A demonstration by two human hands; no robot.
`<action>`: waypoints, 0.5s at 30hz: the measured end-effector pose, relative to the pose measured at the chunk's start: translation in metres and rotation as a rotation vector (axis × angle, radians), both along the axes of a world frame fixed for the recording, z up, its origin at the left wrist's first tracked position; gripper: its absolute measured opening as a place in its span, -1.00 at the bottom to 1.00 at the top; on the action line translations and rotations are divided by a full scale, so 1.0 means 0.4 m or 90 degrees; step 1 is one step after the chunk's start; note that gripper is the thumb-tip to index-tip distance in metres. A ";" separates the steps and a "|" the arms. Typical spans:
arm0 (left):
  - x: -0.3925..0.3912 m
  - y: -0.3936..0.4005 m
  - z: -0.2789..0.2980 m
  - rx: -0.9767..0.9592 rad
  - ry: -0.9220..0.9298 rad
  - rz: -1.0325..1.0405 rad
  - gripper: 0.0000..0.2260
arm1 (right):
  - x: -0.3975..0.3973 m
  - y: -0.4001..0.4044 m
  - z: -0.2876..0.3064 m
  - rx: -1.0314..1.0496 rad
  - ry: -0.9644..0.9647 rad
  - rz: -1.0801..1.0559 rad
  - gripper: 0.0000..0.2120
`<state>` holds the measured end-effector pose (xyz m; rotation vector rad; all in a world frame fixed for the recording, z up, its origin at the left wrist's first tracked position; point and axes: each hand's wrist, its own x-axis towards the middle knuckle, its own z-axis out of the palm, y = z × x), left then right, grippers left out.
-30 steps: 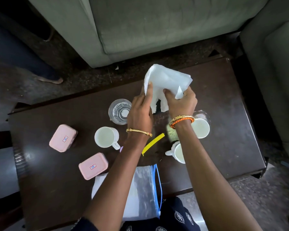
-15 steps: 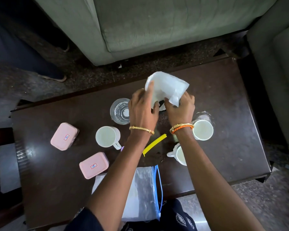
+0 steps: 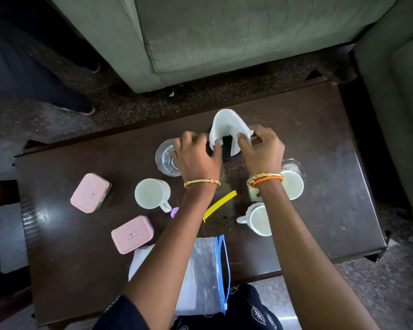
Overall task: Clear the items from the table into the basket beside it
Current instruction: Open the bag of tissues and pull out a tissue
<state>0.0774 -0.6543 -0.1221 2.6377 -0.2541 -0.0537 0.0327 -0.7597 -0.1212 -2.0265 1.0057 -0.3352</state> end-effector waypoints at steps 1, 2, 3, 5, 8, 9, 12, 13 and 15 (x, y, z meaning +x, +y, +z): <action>-0.001 -0.002 0.001 -0.021 -0.010 0.024 -0.77 | 0.000 -0.001 0.002 -0.015 -0.014 -0.008 -0.87; -0.003 -0.003 0.003 -0.039 -0.021 0.042 -0.76 | 0.000 -0.001 0.004 -0.026 -0.027 -0.017 -0.87; -0.005 -0.003 0.002 -0.048 -0.028 0.048 -0.76 | 0.000 0.000 0.006 -0.035 -0.037 -0.021 -0.86; -0.014 -0.002 -0.004 -0.045 -0.017 0.041 -0.78 | 0.001 0.005 0.007 -0.047 -0.044 -0.015 -0.85; -0.025 -0.002 -0.015 -0.032 0.028 0.034 -0.77 | 0.003 0.011 0.000 -0.034 -0.023 0.006 -0.84; -0.026 -0.002 -0.017 -0.033 0.039 0.031 -0.77 | 0.002 0.012 -0.002 -0.028 -0.016 0.009 -0.84; -0.031 0.000 -0.012 -0.067 0.045 0.021 -0.78 | -0.005 0.014 0.008 -0.017 -0.043 -0.005 -0.78; -0.037 0.003 -0.009 -0.083 0.044 0.025 -0.75 | -0.011 0.017 0.015 -0.010 -0.065 -0.022 -0.74; -0.060 0.019 -0.004 -0.134 0.042 0.041 -0.65 | -0.032 0.034 0.035 0.005 -0.128 -0.070 -0.71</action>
